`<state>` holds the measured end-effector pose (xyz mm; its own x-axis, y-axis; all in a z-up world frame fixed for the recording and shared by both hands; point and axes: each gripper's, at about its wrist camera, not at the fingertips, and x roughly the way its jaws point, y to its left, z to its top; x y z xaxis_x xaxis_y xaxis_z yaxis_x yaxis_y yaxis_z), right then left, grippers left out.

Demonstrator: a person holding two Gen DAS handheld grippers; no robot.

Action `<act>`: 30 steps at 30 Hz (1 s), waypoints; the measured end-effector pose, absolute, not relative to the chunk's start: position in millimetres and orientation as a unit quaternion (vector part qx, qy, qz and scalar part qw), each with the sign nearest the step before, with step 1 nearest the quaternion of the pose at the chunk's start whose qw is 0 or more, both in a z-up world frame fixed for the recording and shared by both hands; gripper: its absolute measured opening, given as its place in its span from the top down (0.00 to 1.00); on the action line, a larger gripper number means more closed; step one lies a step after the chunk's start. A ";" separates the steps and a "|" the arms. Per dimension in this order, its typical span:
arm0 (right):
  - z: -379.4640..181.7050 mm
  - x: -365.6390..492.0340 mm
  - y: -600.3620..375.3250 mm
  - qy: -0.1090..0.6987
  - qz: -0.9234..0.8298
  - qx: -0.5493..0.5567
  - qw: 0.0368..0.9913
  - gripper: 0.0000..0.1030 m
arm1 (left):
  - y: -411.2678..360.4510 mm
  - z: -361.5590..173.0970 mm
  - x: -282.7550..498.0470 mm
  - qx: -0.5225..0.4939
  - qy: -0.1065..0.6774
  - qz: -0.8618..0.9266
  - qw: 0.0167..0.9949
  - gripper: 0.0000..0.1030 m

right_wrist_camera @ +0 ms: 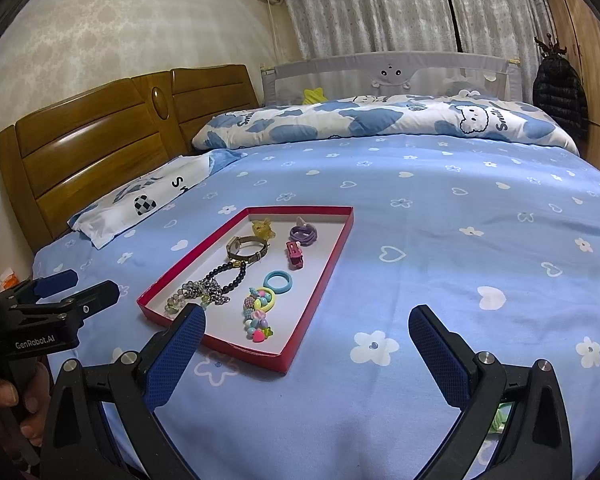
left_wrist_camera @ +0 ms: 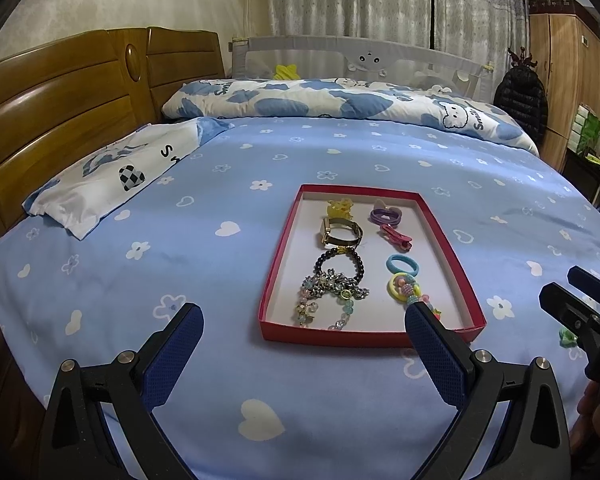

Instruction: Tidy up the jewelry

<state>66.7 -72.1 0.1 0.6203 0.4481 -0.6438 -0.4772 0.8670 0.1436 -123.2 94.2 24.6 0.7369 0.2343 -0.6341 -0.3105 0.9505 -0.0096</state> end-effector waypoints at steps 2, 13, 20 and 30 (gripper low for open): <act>0.8 67.2 -72.4 0.352 0.257 -0.020 0.900 0.01 | 94.1 24.5 -123.3 -0.058 0.332 0.147 0.930 0.01; 0.7 66.9 -72.2 0.351 0.257 -0.021 0.900 0.01 | 93.1 24.6 -125.7 -0.060 0.329 0.145 0.931 0.01; 3.5 66.7 -71.3 0.351 0.258 -0.022 0.900 0.01 | 92.3 24.1 -126.1 -0.059 0.328 0.143 0.932 0.01; 4.6 66.7 -70.6 0.349 0.258 -0.022 0.901 0.01 | 90.9 24.8 -126.6 -0.058 0.327 0.144 0.932 0.01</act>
